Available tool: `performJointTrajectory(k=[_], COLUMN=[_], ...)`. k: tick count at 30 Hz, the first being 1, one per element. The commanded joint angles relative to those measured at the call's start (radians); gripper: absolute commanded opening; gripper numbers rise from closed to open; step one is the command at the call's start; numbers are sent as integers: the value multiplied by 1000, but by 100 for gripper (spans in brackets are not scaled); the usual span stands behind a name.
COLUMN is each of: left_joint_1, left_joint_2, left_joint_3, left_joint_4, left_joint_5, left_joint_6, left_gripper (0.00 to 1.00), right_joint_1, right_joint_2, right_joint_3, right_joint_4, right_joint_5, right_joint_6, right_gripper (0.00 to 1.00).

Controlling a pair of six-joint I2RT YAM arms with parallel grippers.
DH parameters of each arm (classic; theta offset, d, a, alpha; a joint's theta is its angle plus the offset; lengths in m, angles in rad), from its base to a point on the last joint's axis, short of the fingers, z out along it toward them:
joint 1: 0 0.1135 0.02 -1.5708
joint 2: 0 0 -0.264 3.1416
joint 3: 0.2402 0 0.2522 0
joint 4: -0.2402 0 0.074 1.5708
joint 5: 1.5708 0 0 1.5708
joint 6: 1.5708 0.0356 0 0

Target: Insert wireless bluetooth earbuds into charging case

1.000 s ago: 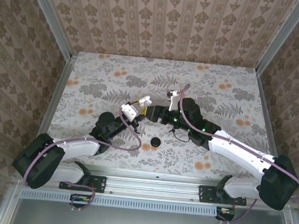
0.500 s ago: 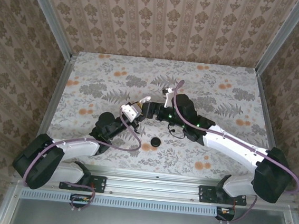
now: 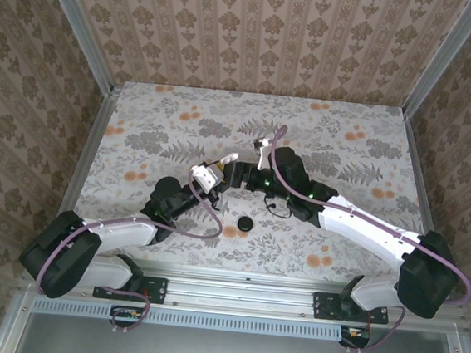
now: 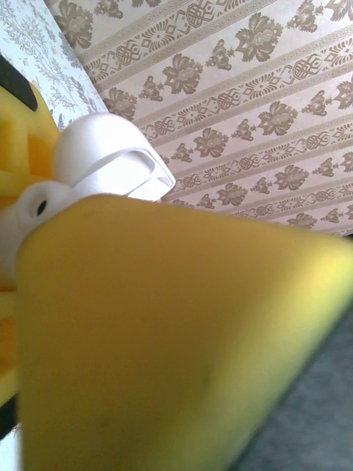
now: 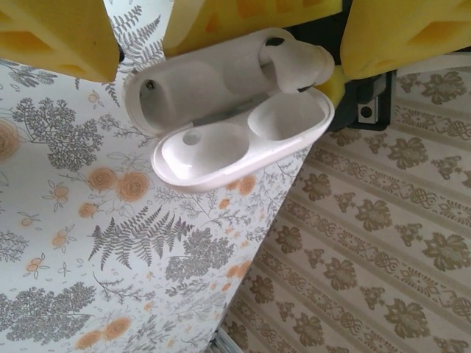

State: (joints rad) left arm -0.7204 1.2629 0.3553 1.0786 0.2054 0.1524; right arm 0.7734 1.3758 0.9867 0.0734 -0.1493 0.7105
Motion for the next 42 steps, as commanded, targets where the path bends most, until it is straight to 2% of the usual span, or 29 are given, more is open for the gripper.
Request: performJointTrajectory(k=[1, 33, 42], left_joint_1=[-4, -3, -3], left_joint_2=[-29, -47, -45], left_joint_3=[14, 10, 10], left_joint_4=[1, -3, -1], left_joint_5=[14, 9, 34], left_joint_6=[-17, -36, -52], left_gripper=[9, 9, 9], right_joint_1=[-2, -52, -69], right_joint_2=[0, -83, -90], right_joint_3=[17, -60, -75], right_joint_4=[-38, -52, 12], right_joint_5=[-15, -13, -73], right_joint_6=[-13, -15, -16], right_gripper=[79, 74, 74])
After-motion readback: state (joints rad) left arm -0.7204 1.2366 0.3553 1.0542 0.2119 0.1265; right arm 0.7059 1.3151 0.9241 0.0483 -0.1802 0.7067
